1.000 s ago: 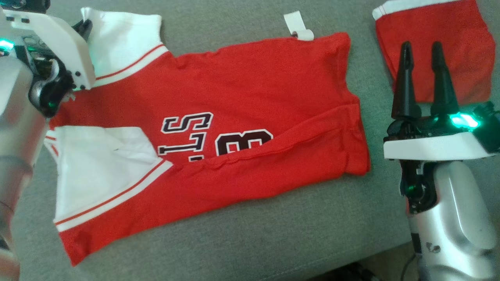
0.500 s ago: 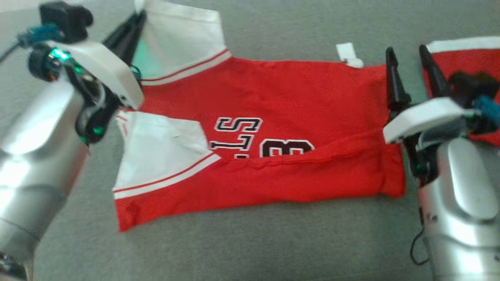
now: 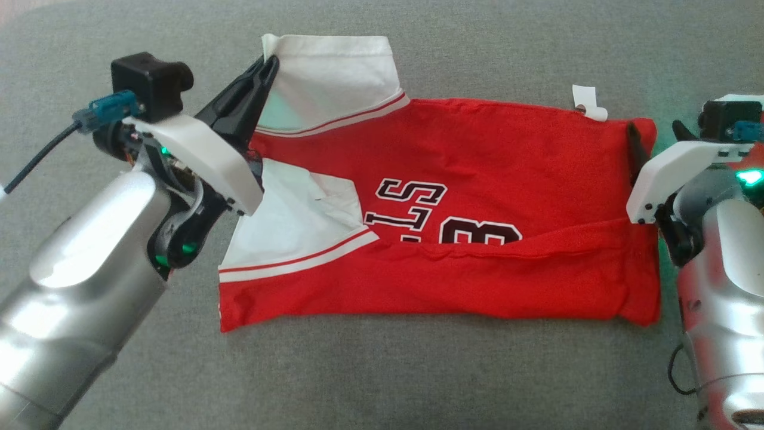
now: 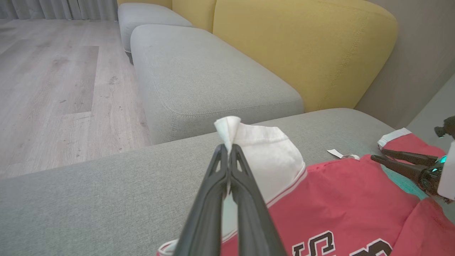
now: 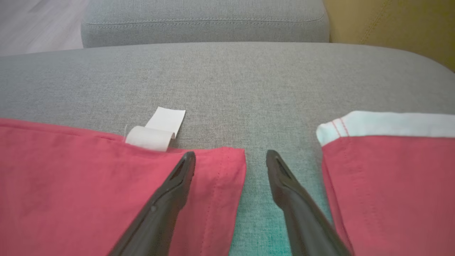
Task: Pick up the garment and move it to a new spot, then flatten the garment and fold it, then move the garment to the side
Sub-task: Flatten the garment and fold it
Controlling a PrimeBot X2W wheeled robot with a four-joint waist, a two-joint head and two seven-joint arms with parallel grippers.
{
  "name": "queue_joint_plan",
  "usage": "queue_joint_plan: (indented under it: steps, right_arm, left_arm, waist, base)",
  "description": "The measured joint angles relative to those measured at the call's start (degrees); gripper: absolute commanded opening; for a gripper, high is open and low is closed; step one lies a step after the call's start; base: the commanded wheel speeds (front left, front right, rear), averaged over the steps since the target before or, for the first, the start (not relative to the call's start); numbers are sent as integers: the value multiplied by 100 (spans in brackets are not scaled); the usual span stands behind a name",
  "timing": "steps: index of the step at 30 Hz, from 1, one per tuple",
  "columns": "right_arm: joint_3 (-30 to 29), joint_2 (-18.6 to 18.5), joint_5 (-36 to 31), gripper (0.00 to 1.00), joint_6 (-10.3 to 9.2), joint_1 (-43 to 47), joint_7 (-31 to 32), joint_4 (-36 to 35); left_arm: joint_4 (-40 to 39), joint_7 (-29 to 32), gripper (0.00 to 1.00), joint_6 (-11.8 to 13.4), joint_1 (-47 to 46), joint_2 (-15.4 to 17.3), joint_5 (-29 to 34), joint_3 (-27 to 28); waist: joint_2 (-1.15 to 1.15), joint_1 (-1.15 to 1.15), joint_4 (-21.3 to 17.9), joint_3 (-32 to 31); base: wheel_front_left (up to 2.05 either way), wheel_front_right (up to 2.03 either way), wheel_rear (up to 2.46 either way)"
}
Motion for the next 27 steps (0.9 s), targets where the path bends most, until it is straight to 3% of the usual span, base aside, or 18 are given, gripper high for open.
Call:
queue_joint_plan:
  steps: [17, 18, 19, 27]
  right_arm:
    - [-152, -1, -566, 100, 0, -783, -248, 1147]
    - [-122, -7, -567, 73, 0, -841, -213, 1227]
    - [-85, -15, -561, 0, 0, -904, -185, 1298]
    - [131, -49, 12, 0, 0, -1179, -524, 1603]
  left_arm:
    - [-477, 155, 0, 198, 36, 142, 0, 7]
    - [-476, 185, 0, 199, 27, 147, 0, 10]
    - [-475, 203, 0, 200, 21, 154, 0, 11]
    - [-308, 194, 0, 300, -127, 170, 1, 48]
  waist:
    - [0, 0, -6, 329]
    - [0, 0, -2, 344]
    - [0, 0, -2, 355]
    - [0, 0, -78, 328]
  base:
    - [0, 0, 0]
    - [0, 0, 0]
    - [0, 0, 0]
    - [0, 0, 0]
